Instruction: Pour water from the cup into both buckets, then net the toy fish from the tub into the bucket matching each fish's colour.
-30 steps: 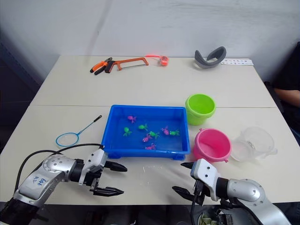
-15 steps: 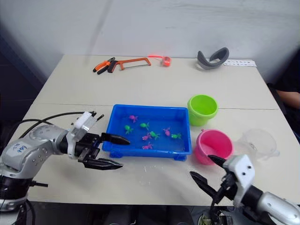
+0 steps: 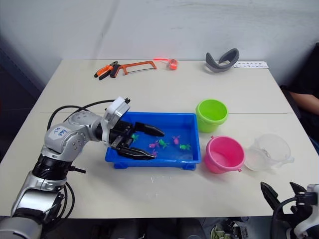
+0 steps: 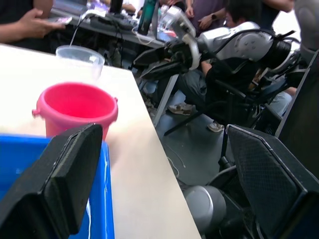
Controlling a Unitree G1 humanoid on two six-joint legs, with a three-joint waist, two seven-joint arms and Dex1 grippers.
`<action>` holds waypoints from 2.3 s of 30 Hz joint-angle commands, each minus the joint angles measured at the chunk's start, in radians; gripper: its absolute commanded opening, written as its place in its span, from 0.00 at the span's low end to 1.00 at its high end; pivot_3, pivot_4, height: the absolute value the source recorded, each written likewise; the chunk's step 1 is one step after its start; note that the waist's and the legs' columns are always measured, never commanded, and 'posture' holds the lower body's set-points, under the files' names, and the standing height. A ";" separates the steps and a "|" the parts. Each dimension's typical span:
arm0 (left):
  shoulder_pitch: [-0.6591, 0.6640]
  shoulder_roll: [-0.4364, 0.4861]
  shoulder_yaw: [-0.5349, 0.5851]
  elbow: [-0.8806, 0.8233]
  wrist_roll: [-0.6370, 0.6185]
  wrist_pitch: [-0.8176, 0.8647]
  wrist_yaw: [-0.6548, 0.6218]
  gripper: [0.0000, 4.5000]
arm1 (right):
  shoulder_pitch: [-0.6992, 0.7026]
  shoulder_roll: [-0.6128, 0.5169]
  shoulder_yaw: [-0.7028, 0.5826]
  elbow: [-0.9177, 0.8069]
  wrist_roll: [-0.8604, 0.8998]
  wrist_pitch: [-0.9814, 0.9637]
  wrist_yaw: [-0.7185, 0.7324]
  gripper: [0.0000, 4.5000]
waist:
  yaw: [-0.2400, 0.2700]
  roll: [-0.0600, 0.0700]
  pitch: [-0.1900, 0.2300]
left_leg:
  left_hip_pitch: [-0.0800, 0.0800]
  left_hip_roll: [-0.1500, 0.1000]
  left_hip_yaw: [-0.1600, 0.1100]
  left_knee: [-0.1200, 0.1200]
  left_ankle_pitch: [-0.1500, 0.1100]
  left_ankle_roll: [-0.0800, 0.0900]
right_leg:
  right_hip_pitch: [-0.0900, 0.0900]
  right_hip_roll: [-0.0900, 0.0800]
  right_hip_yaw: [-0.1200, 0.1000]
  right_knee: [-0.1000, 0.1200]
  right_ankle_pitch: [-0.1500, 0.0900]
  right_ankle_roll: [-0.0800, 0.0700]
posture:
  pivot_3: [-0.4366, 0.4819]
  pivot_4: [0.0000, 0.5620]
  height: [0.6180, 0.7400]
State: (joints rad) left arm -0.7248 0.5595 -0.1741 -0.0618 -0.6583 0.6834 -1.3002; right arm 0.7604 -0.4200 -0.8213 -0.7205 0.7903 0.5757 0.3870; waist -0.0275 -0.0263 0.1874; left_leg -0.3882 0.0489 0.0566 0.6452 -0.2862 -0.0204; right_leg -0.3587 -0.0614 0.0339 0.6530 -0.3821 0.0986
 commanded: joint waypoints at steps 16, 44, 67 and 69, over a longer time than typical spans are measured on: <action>-0.025 -0.068 0.021 -0.059 -0.014 0.025 0.057 1.00 | -0.340 -0.083 0.022 0.320 -0.155 -0.010 -0.165 0.88 | 0.000 0.002 0.000 | 0.000 -0.001 0.001 0.001 0.003 -0.005 | 0.000 0.004 0.001 0.000 0.000 0.001 | 0.48 0.27 1.00; -0.074 -0.139 0.014 -0.040 0.018 -0.002 0.146 1.00 | -0.603 -0.073 0.120 0.604 -0.328 -0.133 -0.177 0.88 | 0.000 0.005 0.000 | 0.001 -0.002 0.003 0.001 0.004 -0.006 | 0.000 0.005 0.003 0.001 0.000 0.003 | 0.48 0.27 1.00; -0.075 -0.106 0.020 -0.009 0.045 -0.012 0.129 1.00 | -0.579 -0.060 0.115 0.498 -0.266 -0.247 -0.102 0.00 | 0.002 0.005 0.000 | 0.001 -0.002 0.004 0.001 0.004 -0.005 | 0.000 0.004 0.004 0.001 0.001 0.005 | 0.48 0.27 1.00; -0.068 -0.098 0.019 -0.005 0.045 -0.013 0.124 1.00 | -0.557 -0.072 0.108 0.434 -0.254 -0.231 -0.103 0.00 | 0.001 0.006 0.000 | 0.001 -0.002 0.005 0.001 0.004 -0.005 | 0.000 0.005 0.004 0.001 0.001 0.005 | 0.48 0.27 1.00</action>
State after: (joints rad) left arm -0.7830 0.4514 -0.1674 -0.0626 -0.6155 0.6772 -1.1628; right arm 0.1919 -0.4660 -0.6663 -0.1911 0.5102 0.3422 0.2883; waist -0.0264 -0.0206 0.1874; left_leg -0.3876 0.0471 0.0614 0.6467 -0.2819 -0.0256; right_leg -0.3590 -0.0569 0.0379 0.6536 -0.3810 0.1033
